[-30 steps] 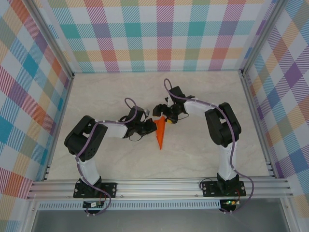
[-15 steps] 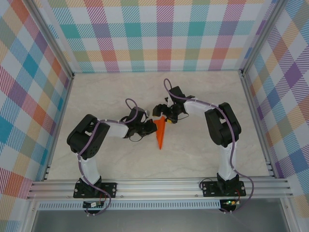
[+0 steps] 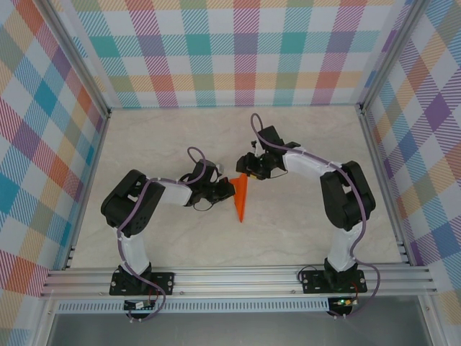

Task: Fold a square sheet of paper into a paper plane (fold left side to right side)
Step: Fold the wing for the fifth time at the center of the table.

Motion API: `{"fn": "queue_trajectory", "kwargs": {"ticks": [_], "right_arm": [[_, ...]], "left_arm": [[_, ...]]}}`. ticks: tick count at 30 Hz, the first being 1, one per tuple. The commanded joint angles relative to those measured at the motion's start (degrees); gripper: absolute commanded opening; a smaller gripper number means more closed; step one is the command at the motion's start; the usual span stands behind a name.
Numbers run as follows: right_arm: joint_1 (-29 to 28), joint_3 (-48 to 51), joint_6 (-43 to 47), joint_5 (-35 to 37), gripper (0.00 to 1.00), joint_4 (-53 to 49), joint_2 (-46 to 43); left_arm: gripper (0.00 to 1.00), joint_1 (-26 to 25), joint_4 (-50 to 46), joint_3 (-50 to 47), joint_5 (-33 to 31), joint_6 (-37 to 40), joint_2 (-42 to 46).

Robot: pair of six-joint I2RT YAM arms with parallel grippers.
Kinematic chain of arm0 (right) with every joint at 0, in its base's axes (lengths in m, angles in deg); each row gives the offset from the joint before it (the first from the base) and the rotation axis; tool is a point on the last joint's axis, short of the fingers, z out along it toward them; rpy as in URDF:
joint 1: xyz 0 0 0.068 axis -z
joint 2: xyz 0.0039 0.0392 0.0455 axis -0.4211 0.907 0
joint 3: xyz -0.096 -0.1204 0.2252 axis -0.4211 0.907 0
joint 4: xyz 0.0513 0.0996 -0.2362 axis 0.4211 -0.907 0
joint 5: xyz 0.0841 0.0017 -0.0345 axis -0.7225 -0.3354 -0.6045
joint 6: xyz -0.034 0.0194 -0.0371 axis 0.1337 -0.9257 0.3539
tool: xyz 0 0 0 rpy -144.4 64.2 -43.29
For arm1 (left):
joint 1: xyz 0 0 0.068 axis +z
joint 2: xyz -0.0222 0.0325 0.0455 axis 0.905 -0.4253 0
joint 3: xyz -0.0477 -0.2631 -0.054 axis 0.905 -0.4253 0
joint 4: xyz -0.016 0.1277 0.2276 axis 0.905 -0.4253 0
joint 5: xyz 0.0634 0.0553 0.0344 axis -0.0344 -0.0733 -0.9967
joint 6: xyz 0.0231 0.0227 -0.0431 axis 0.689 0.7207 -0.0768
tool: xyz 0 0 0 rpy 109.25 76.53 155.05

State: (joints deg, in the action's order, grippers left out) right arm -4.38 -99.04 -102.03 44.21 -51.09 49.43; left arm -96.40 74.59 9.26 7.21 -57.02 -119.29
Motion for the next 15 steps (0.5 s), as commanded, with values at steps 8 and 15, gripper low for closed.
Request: {"fn": "queue_trajectory", "kwargs": {"ticks": [8,15], "right_arm": [[-1.70,4.29,0.02,-2.73,0.23,0.58,1.70],[-1.84,3.53,0.10,-2.29,0.19,0.53,3.53]], "left_arm": [[0.00,-0.06,-0.39,0.42,0.63,0.19,-1.32],[0.00,-0.84,-1.39,1.59,0.76,0.72,-1.79]]}}
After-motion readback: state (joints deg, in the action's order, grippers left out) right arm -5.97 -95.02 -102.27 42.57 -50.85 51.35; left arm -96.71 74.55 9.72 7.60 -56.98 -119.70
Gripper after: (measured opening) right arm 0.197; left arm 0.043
